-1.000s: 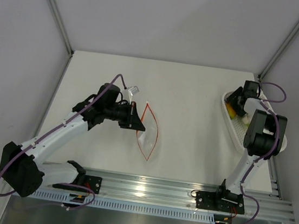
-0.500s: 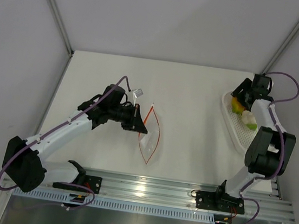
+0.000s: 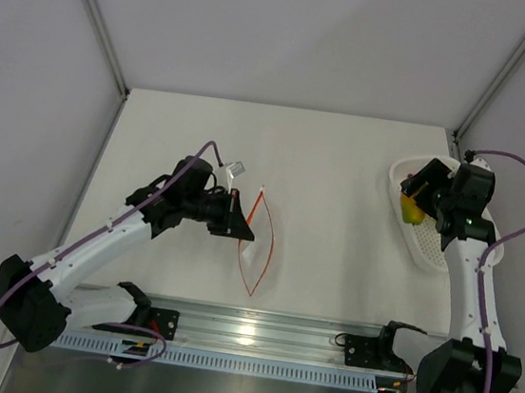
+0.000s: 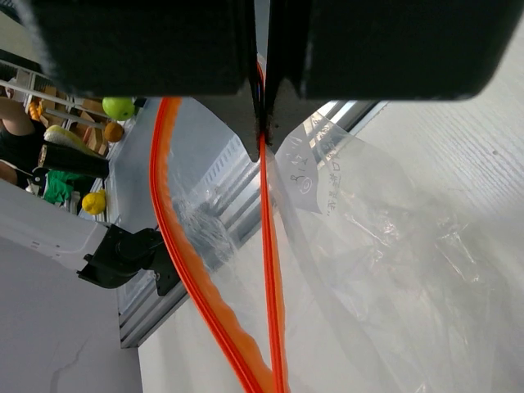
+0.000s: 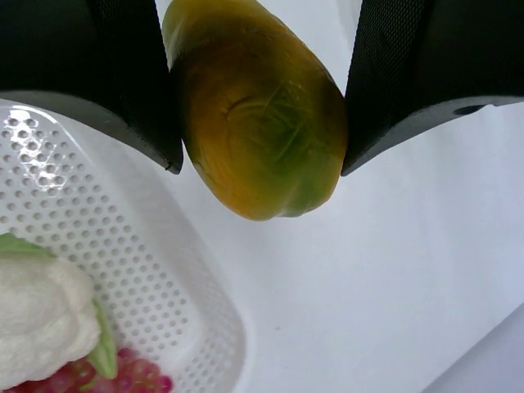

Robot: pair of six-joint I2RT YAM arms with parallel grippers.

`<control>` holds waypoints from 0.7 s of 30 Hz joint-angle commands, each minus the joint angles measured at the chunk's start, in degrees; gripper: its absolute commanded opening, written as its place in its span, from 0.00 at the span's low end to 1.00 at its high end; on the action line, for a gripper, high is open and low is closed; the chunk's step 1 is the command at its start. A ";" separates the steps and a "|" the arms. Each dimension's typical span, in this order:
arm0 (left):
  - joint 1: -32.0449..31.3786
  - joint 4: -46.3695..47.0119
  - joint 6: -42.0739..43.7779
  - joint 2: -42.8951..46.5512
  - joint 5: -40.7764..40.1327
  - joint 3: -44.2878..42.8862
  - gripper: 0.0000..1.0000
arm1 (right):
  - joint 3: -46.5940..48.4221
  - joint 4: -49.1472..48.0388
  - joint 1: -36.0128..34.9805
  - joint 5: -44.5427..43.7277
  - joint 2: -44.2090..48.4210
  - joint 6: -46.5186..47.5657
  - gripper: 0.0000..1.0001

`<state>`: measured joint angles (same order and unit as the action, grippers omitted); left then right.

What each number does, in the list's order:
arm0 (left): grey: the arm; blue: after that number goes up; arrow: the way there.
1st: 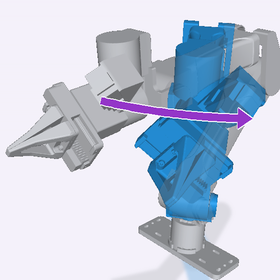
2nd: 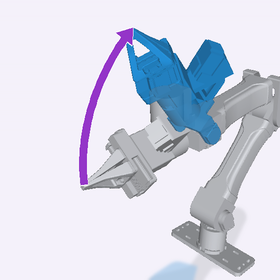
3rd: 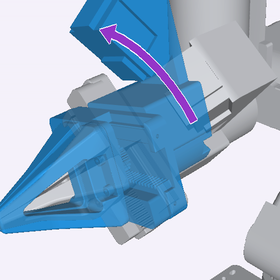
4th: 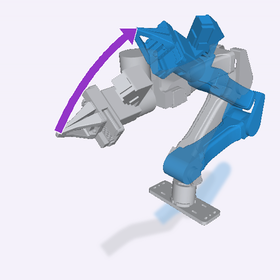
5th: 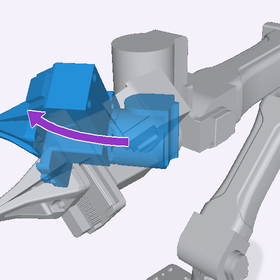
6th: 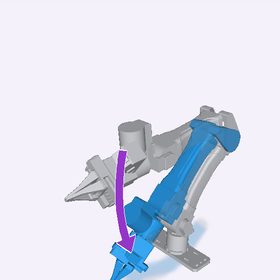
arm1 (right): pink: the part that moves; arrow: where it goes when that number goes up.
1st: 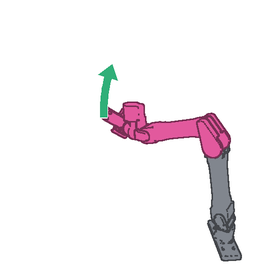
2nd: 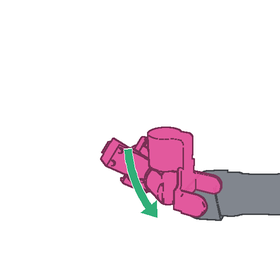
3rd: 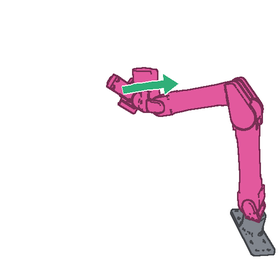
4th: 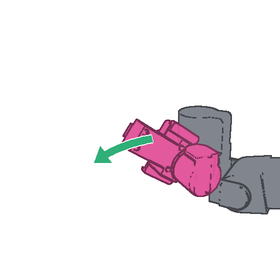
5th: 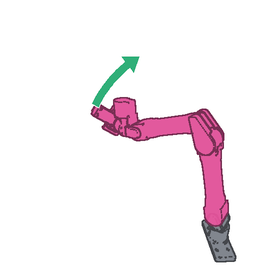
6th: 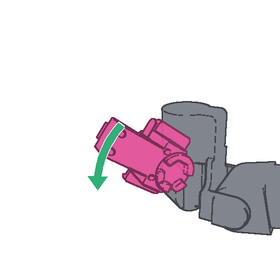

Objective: Place the food in the zip-top bag and seal the zipper
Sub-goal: Pick up the fake fruit from the bin, then place the fake fruit in the zipper food storage bag.

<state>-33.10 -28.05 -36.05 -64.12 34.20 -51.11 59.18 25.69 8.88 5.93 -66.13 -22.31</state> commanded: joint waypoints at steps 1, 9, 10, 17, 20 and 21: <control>-0.74 1.24 -2.09 2.68 -0.53 1.62 0.01 | -0.90 4.26 -2.46 5.57 7.49 -0.19 0.00; -2.75 3.27 -4.38 5.76 -1.50 4.44 0.01 | -2.75 9.63 -13.35 10.05 19.37 -4.85 0.00; -2.93 3.18 -4.38 5.84 -1.76 4.62 0.01 | -2.75 10.07 -15.19 9.80 20.24 -6.33 0.00; -3.64 3.97 -4.90 6.11 -1.50 5.24 0.01 | -3.46 5.61 -38.12 2.25 20.79 -14.69 0.00; -3.99 4.24 -4.82 5.67 -1.59 4.80 0.00 | -1.10 2.87 -49.64 -3.37 16.15 -14.96 0.00; -4.07 4.15 -4.73 5.50 -1.59 4.45 0.01 | -0.04 2.87 -54.80 -5.04 14.64 -14.96 0.00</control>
<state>-36.51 -25.65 -40.10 -58.92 32.99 -45.82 55.86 32.27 -37.56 7.62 -47.99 -34.85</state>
